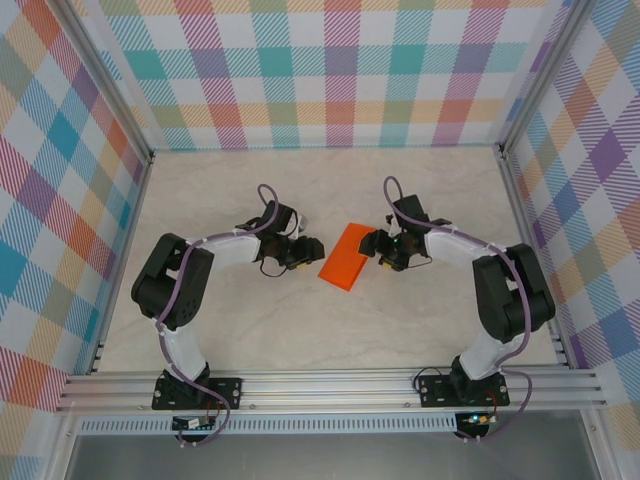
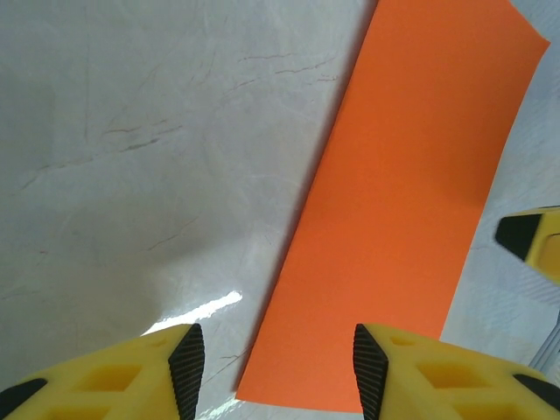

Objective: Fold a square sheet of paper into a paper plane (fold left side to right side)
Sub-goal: Pick up the square sheet of paper from the center of the table.

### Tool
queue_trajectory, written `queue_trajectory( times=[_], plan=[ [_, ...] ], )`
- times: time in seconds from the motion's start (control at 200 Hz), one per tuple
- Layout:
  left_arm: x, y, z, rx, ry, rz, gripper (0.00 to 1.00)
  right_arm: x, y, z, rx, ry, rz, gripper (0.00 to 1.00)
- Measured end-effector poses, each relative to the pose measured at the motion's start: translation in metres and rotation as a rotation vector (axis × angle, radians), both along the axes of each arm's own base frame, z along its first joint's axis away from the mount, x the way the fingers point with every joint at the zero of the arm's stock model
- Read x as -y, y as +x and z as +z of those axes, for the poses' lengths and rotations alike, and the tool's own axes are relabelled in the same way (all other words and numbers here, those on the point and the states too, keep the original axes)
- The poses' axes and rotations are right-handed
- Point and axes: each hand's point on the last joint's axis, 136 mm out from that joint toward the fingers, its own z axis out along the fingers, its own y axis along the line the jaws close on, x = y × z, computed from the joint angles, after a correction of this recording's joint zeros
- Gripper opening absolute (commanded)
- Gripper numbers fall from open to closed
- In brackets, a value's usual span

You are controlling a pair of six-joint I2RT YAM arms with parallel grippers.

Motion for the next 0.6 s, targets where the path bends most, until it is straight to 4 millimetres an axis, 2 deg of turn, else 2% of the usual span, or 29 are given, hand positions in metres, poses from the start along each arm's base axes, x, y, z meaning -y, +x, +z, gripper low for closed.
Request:
queue_trajectory(
  times=[0.14,0.25,0.285,0.33,0.38,0.43,0.465,0.525,0.6],
  plan=[
    [-0.004,-0.003,0.004,0.014,0.007,0.008,0.53,-0.016,0.007,-0.003,-0.004,0.062,-0.014,0.60],
    [-0.008,-0.005,0.019,0.042,0.007,0.017,0.53,-0.023,0.010,-0.009,-0.021,0.087,-0.030,0.56],
    [-0.009,-0.005,0.026,0.059,0.006,0.020,0.53,-0.025,0.011,-0.011,-0.028,0.095,-0.034,0.52],
    [-0.011,-0.005,0.034,0.079,0.004,0.024,0.53,-0.029,0.012,-0.013,-0.031,0.110,-0.034,0.43],
    [-0.013,-0.006,0.043,0.095,0.005,0.028,0.53,-0.032,0.013,-0.014,-0.039,0.125,-0.042,0.31],
    [-0.015,-0.008,0.051,0.116,0.008,0.031,0.53,-0.036,0.015,-0.012,-0.030,0.146,-0.034,0.14],
    [-0.017,-0.008,0.057,0.128,0.013,0.032,0.53,-0.038,0.016,-0.009,-0.022,0.158,-0.032,0.07],
    [-0.022,-0.011,0.067,0.155,0.026,0.037,0.54,-0.040,0.017,-0.004,-0.009,0.171,-0.020,0.00],
    [-0.031,-0.017,0.077,0.179,0.050,0.045,0.55,-0.040,0.014,0.005,0.009,0.178,0.005,0.00]
  ],
)
